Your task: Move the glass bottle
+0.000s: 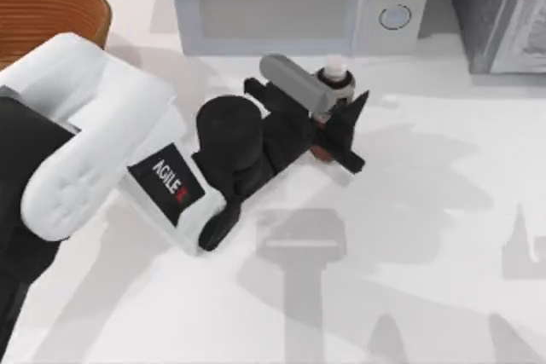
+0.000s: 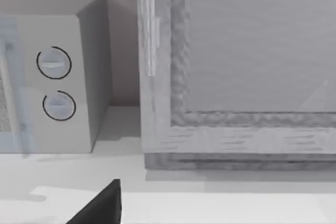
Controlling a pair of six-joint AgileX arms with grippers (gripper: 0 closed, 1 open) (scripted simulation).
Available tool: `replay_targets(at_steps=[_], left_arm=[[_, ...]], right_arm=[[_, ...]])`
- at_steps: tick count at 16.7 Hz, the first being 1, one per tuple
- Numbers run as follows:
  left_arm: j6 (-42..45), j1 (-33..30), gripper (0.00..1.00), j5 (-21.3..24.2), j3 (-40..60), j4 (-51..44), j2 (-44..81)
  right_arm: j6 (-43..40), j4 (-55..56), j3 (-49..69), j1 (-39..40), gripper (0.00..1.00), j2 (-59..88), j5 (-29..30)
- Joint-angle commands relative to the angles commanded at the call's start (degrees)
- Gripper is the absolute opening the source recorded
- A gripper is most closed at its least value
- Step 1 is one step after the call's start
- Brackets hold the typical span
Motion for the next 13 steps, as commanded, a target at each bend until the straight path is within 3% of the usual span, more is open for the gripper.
replay_targets(at_steps=[8, 11, 13], left_arm=[[1.2, 33.3, 0.0, 32.4, -23.8, 7.4, -14.6], [1.6, 41.2, 0.0, 40.3, -30.6, 9.3, -19.5], [1.7, 43.4, 0.0, 42.6, -32.7, 9.9, -21.3]], right_arm=[[0.0, 0.0, 0.0, 0.0, 1.0, 0.0, 0.0], [0.0, 0.0, 0.0, 0.0, 1.0, 0.0, 0.0], [0.0, 0.0, 0.0, 0.0, 1.0, 0.0, 0.0]])
